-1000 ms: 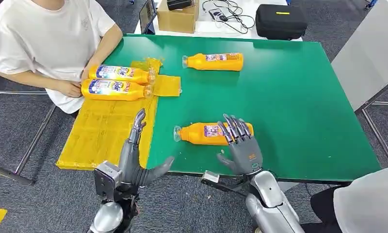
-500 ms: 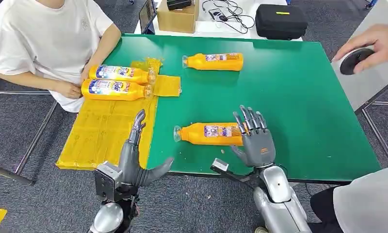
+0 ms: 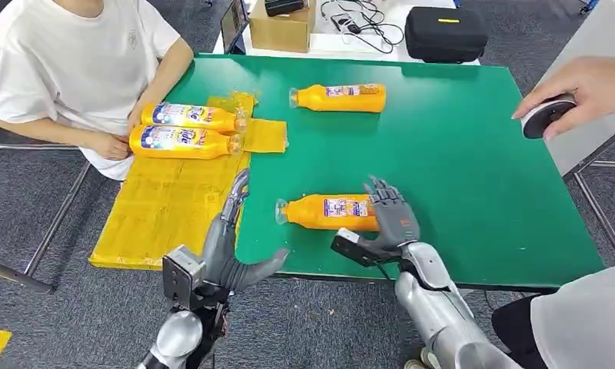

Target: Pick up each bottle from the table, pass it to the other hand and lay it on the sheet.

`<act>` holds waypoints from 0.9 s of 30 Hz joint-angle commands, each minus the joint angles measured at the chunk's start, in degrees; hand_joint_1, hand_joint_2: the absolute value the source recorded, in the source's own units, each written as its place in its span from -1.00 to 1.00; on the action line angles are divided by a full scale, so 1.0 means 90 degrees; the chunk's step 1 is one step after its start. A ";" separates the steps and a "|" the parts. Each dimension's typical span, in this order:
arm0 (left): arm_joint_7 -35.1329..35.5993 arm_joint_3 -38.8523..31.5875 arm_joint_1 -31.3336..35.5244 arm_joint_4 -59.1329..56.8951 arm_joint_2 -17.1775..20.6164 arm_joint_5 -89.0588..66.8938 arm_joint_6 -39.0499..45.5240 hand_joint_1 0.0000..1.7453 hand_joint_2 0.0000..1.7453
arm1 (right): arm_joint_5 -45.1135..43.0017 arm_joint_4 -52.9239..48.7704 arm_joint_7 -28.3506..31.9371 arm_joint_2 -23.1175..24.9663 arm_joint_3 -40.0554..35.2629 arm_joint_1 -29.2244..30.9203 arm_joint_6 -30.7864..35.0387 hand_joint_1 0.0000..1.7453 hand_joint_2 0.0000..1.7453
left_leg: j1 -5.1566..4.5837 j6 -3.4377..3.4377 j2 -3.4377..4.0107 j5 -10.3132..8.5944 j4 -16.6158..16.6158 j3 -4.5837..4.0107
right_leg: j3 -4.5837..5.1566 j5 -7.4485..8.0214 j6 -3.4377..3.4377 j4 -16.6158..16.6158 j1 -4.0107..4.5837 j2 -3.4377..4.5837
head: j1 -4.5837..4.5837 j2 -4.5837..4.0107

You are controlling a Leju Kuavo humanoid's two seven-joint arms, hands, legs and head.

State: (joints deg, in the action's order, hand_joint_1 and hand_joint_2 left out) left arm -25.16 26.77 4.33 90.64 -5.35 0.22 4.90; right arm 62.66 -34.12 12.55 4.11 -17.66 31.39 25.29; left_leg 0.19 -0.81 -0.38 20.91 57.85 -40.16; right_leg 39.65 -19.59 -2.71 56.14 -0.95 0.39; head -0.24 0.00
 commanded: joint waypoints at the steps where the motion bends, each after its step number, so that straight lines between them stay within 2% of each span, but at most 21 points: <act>1: 0.0100 0.0301 0.0435 -0.0583 0.0104 0.0092 -0.0066 -1.00 1.00 | 0.0230 0.1342 -0.0407 0.0149 -0.0701 0.0870 -0.0347 -1.00 1.00 | 0.0002 0.0002 -0.0005 0.0025 -0.0009 0.0062 | -0.0064 -0.0028 0.0007 -0.0008 0.0004 -0.0009 | 0.0000 0.0000; 2: 0.0117 0.0302 0.0445 -0.0594 0.0102 0.0117 -0.0078 -1.00 1.00 | 0.0265 0.1352 -0.0451 0.0129 -0.0744 0.0896 -0.0353 -1.00 1.00 | 0.0001 0.0004 0.0002 0.0049 0.0003 0.0099 | -0.0098 -0.0051 0.0012 0.0005 0.0004 -0.0004 | 0.0002 0.0000; 4: 0.0155 0.0299 0.0465 -0.0596 0.0105 0.0172 -0.0111 -1.00 1.00 | 0.0441 0.1420 -0.0633 0.0090 -0.0914 0.0987 -0.0473 -1.00 1.00 | -0.0001 0.0003 -0.0004 0.0050 0.0002 0.0104 | -0.0104 -0.0054 0.0012 0.0006 0.0002 -0.0011 | 0.0000 0.0000; 6: 0.0157 0.0298 0.0467 -0.0592 0.0104 0.0175 -0.0113 -1.00 1.00 | 0.0441 0.1417 -0.0640 0.0084 -0.0917 0.1005 -0.0495 -1.00 1.00 | 0.0001 0.0002 -0.0007 0.0022 -0.0008 0.0053 | -0.0054 -0.0025 0.0008 -0.0008 0.0002 -0.0012 | 0.0002 0.0000; 7: 0.0157 0.0298 0.0467 -0.0592 0.0104 0.0175 -0.0113 -1.00 1.00 | 0.0441 0.1417 -0.0640 0.0084 -0.0917 0.1005 -0.0495 -1.00 1.00 | 0.0000 0.0003 -0.0010 0.0018 -0.0010 0.0045 | -0.0046 -0.0021 0.0008 -0.0009 0.0002 -0.0013 | 0.0002 0.0000; 8: 0.0157 0.0298 0.0467 -0.0592 0.0104 0.0175 -0.0113 -1.00 1.00 | 0.0441 0.1417 -0.0640 0.0084 -0.0917 0.1005 -0.0495 -1.00 1.00 | 0.0001 0.0004 -0.0006 0.0044 -0.0001 0.0095 | -0.0095 -0.0047 0.0012 0.0000 0.0004 -0.0012 | 0.0002 0.0000; 10: 0.0157 0.0298 0.0467 -0.0592 0.0104 0.0175 -0.0113 -1.00 1.00 | 0.0441 0.1417 -0.0640 0.0084 -0.0917 0.1005 -0.0495 -1.00 1.00 | 0.0001 0.0002 -0.0009 0.0017 -0.0010 0.0046 | -0.0047 -0.0020 0.0007 -0.0010 0.0002 -0.0013 | 0.0002 0.0000; 11: 0.0160 0.0298 0.0463 -0.0587 0.0106 0.0178 -0.0115 -1.00 1.00 | 0.0487 0.1452 -0.0692 0.0082 -0.0962 0.1017 -0.0556 -1.00 1.00 | 0.0002 0.0005 -0.0008 0.0047 0.0001 0.0099 | -0.0099 -0.0050 0.0013 0.0001 0.0005 -0.0014 | 0.0002 0.0000; 13: 0.0178 0.0275 0.0440 -0.0568 0.0109 0.0186 -0.0118 -1.00 1.00 | 0.0687 0.1520 -0.0995 0.0067 -0.1138 0.1137 -0.0897 -1.00 1.00 | 0.0001 0.0002 -0.0010 0.0019 -0.0012 0.0052 | -0.0053 -0.0021 0.0007 -0.0011 0.0003 -0.0014 | 0.0000 0.0000; 14: 0.0193 0.0247 0.0414 -0.0562 0.0104 0.0179 -0.0116 -1.00 1.00 | 0.0732 0.1510 -0.1274 0.0090 -0.1144 0.1195 -0.0988 -1.00 1.00 | 0.0000 0.0004 0.0000 0.0045 0.0001 0.0092 | -0.0089 -0.0046 0.0012 0.0002 0.0003 -0.0007 | 0.0002 0.0000; 17: 0.0267 0.0194 0.0397 -0.0580 0.0075 0.0152 -0.0117 -1.00 1.00 | 0.0794 0.1650 -0.1808 0.0179 -0.1165 0.1413 -0.1616 -1.00 1.00 | 0.0000 0.0003 0.0001 0.0026 -0.0007 0.0062 | -0.0059 -0.0026 0.0008 -0.0006 0.0002 -0.0007 | 0.0000 0.0000; 18: 0.0275 0.0185 0.0406 -0.0589 0.0067 0.0144 -0.0119 -1.00 1.00 | 0.0791 0.1651 -0.1858 0.0184 -0.1161 0.1472 -0.1743 -1.00 1.00 | 0.0001 0.0005 0.0010 0.0051 0.0003 0.0105 | -0.0098 -0.0049 0.0013 0.0005 0.0004 -0.0001 | 0.0000 0.0000; 21: 0.0277 0.0186 0.0415 -0.0592 0.0063 0.0142 -0.0120 -1.00 1.00 | 0.0791 0.1646 -0.1858 0.0178 -0.1159 0.1503 -0.1757 -1.00 1.00 | 0.0002 0.0004 -0.0003 0.0026 -0.0006 0.0069 | -0.0067 -0.0028 0.0011 -0.0007 0.0004 -0.0011 | 0.0000 0.0000; 22: 0.0279 0.0186 0.0419 -0.0595 0.0061 0.0141 -0.0120 -1.00 1.00 | 0.0793 0.1653 -0.1852 0.0175 -0.1163 0.1489 -0.1763 -1.00 1.00 | 0.0001 0.0004 -0.0002 0.0045 0.0001 0.0105 | -0.0102 -0.0047 0.0014 0.0001 0.0004 -0.0012 | 0.0002 0.0000; 24: 0.0289 0.0183 0.0434 -0.0623 0.0049 0.0130 -0.0126 -1.00 1.00 | 0.0794 0.1709 -0.1983 0.0179 -0.1159 0.1527 -0.1914 -1.00 1.00 | 0.0002 0.0003 -0.0006 0.0025 -0.0006 0.0073 | -0.0073 -0.0029 0.0012 -0.0008 0.0004 -0.0014 | 0.0000 0.0000; 25: 0.0294 0.0180 0.0447 -0.0635 0.0041 0.0120 -0.0132 -1.00 1.00 | 0.0806 0.1728 -0.2032 0.0175 -0.1174 0.1574 -0.2074 -0.96 1.00 | 0.0001 0.0004 -0.0007 0.0042 0.0000 0.0103 | -0.0102 -0.0047 0.0015 0.0001 0.0004 -0.0017 | 0.0002 0.0000; 26: 0.0302 0.0188 0.0482 -0.0666 0.0031 0.0111 -0.0149 -1.00 1.00 | 0.0794 0.1791 -0.2096 0.0176 -0.1176 0.1665 -0.2277 -0.50 1.00 | 0.0001 0.0004 -0.0009 0.0036 -0.0002 0.0093 | -0.0092 -0.0042 0.0015 -0.0001 0.0003 -0.0017 | 0.0002 0.0000; 27: 0.0296 0.0201 0.0526 -0.0702 0.0021 0.0098 -0.0162 -1.00 1.00 | 0.0741 0.1801 -0.2127 0.0169 -0.1136 0.1745 -0.2525 0.60 1.00 | 0.0000 0.0002 -0.0012 0.0022 -0.0006 0.0068 | -0.0069 -0.0027 0.0010 -0.0006 0.0001 -0.0014 | 0.0002 0.0000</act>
State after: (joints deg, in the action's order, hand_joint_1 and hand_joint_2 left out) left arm -22.95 28.15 6.22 88.28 -5.35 1.55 4.07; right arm 69.79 -24.33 -4.06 5.57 -25.94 41.89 9.97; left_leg 0.19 -0.81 -0.41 20.94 57.85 -39.98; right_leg 39.48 -19.61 -2.69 56.12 -0.96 0.39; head -0.22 0.00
